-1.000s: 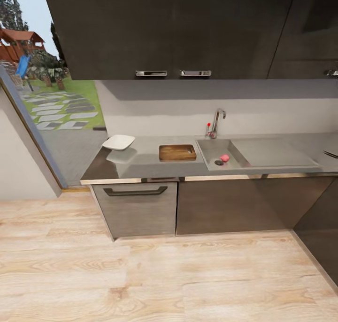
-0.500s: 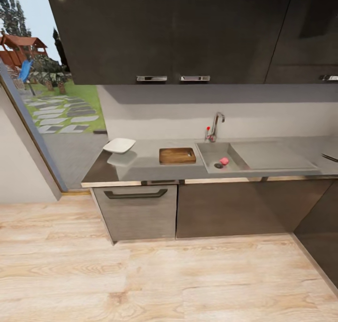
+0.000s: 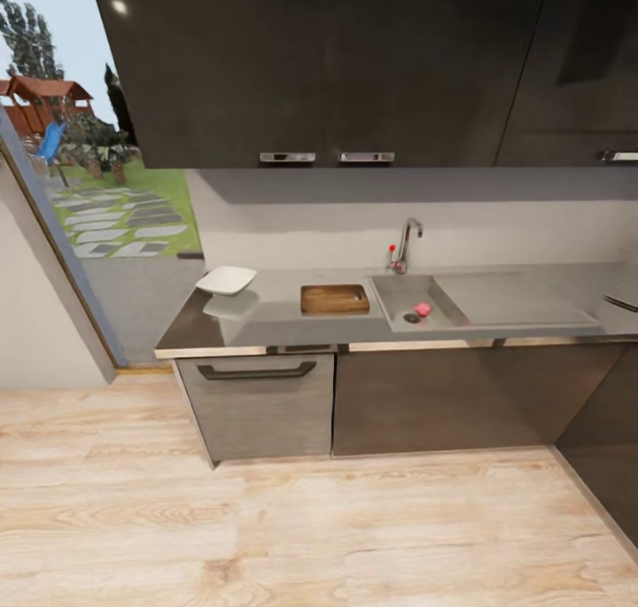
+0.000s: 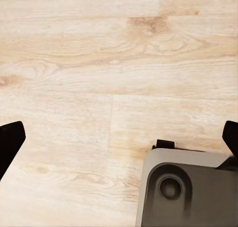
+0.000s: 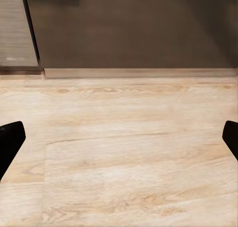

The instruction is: In the kitchen, take the Vidalia onion out of the sink, dice it on the chopping board with the paring knife, put the diced onion into the bowl on the countertop, then place both the paring knife and the chopping board into the sink.

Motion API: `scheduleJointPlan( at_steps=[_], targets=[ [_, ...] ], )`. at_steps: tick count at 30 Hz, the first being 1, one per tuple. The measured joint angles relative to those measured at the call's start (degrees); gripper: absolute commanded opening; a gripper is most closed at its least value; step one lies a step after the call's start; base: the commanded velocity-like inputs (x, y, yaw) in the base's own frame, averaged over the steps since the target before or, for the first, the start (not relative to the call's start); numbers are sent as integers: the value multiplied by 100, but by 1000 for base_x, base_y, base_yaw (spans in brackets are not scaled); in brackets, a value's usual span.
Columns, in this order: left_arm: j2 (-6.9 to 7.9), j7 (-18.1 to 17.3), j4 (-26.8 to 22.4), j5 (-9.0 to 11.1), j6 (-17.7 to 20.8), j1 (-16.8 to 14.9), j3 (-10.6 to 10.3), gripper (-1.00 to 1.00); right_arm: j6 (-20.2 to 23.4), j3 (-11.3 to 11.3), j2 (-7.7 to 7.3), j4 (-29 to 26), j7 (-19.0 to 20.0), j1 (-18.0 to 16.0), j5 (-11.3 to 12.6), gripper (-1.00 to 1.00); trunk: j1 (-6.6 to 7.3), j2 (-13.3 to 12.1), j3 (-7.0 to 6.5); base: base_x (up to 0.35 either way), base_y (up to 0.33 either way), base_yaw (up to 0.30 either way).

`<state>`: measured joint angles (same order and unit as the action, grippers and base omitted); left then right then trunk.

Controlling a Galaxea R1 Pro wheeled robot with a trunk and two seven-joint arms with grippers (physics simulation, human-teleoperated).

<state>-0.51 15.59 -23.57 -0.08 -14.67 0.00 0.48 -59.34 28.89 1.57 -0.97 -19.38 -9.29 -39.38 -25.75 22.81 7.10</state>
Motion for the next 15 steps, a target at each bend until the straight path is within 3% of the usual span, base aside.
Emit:
scheduleJointPlan(
  at_steps=[15],
  targets=[
    [0,0,2,0,0,0,0,100,0,0,0,0,0,0,0,100,0,0,-137,0,0,0]
  ],
)
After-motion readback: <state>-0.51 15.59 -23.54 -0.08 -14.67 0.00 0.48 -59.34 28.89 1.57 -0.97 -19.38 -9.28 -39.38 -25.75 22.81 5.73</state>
